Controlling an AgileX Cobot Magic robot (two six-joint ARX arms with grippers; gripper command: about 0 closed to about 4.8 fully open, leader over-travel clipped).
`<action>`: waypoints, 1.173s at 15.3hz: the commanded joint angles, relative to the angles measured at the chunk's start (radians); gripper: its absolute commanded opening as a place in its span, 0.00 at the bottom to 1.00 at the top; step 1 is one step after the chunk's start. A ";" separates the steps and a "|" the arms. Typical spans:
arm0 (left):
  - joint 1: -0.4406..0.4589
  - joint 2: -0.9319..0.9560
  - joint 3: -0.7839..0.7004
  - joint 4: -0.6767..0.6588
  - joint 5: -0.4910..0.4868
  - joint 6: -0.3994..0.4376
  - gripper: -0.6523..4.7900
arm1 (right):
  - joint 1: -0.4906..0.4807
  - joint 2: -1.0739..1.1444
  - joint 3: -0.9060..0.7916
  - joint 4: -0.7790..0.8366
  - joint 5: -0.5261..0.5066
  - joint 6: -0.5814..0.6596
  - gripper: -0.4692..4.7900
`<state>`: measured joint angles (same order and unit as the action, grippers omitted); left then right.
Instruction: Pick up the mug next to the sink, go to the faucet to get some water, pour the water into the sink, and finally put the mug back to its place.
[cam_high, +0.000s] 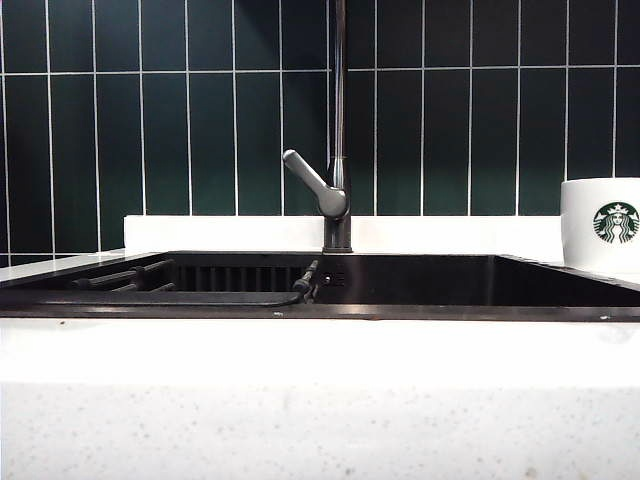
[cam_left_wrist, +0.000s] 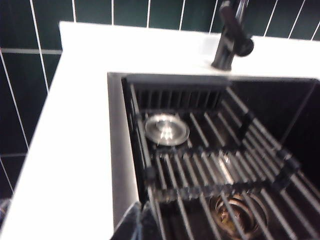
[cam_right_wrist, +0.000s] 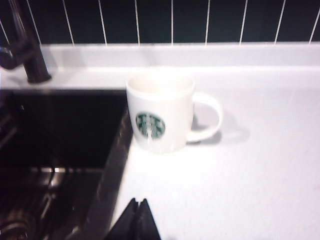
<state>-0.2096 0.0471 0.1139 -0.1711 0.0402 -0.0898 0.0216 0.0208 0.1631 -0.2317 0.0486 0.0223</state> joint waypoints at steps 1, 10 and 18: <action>0.000 0.001 -0.055 0.055 -0.005 0.002 0.11 | 0.003 0.001 -0.025 0.056 0.000 0.044 0.09; 0.000 -0.047 -0.060 0.093 -0.006 0.012 0.11 | 0.004 -0.021 -0.097 0.125 -0.011 -0.023 0.09; 0.000 -0.046 -0.060 0.129 -0.041 0.079 0.11 | 0.003 -0.021 -0.162 0.191 -0.009 -0.049 0.09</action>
<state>-0.2096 0.0006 0.0498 -0.0921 0.0250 -0.0212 0.0246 0.0010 0.0051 -0.0608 0.0410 -0.0189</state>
